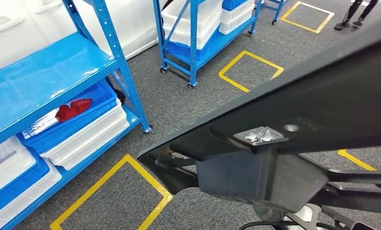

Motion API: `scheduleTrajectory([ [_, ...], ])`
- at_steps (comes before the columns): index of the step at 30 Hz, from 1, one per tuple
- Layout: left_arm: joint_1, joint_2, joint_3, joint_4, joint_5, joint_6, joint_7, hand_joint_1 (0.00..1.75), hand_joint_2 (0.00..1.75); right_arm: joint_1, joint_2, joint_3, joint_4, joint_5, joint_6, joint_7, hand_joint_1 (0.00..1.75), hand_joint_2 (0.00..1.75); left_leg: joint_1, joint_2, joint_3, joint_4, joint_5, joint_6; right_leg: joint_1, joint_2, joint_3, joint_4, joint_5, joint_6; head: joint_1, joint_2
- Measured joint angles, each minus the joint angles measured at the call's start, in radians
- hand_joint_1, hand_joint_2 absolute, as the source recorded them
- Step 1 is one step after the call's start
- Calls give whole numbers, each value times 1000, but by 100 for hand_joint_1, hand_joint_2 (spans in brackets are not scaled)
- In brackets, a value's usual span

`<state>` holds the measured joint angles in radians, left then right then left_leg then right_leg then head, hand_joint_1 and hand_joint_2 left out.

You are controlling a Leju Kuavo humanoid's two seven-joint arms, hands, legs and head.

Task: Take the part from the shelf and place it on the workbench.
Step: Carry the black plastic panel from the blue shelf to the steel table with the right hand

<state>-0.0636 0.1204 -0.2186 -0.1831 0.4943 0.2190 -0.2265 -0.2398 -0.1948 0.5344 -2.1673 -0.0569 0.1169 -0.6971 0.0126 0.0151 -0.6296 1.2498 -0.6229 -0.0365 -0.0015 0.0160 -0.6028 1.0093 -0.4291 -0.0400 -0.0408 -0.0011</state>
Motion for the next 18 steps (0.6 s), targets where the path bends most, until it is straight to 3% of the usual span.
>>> scheduleTrajectory([
  [1,3,-2,0,0,3,-3,-1,0,175,-3,5,-8,8,-1,7,0,175,175,0,-4,-20,35,-2,0,1,15,0,1,0,-1,0,0],
  [2,5,-4,0,0,7,-6,-2,0,175,-5,10,-14,15,-3,14,0,175,175,0,-6,-22,30,17,1,1,30,0,3,0,0,0,0],
  [4,7,-8,4,0,17,-9,-5,0,175,-11,19,-26,29,-4,29,0,175,175,1,-25,21,-84,96,6,1,59,0,9,-1,2,0,0],
  [6,7,-13,12,0,29,-7,-5,0,175,-18,31,-36,42,-4,47,0,175,175,4,-75,67,-200,143,14,1,82,-4,17,-2,11,0,0],
  [8,6,-21,21,0,37,-1,0,0,175,-24,42,-41,54,-2,62,1,175,175,3,-98,79,-233,144,22,-3,103,-13,19,2,25,0,0],
  [10,3,-32,26,0,43,4,8,0,175,-28,49,-46,66,-1,67,1,175,175,3,-76,83,-241,150,33,-5,117,-19,18,6,39,0,0],
  [12,3,-41,31,0,45,5,13,0,175,-35,53,-53,75,-1,67,1,175,175,7,-51,87,-250,157,47,-1,76,-38,54,-17,48,0,0],
  [14,6,-44,36,0,45,5,15,0,175,-41,55,-57,82,-1,67,1,175,175,5,-24,88,-253,159,54,-2,16,-90,163,-75,55,0,0],
  [16,11,-46,39,0,46,3,18,0,175,-42,58,-58,90,-1,68,1,175,175,2,4,87,-252,157,56,-9,-4,-142,268,-111,61,0,0],
  [17,12,-47,41,0,46,0,21,0,175,-42,59,-60,94,-2,68,1,175,175,2,18,87,-251,155,56,-12,-8,-146,277,-104,64,0,0],
  [18,12,-49,43,0,47,-6,26,0,175,-42,59,-62,99,-2,69,1,175,175,2,30,88,-250,153,55,-14,-13,-131,248,-81,65,0,0],
])
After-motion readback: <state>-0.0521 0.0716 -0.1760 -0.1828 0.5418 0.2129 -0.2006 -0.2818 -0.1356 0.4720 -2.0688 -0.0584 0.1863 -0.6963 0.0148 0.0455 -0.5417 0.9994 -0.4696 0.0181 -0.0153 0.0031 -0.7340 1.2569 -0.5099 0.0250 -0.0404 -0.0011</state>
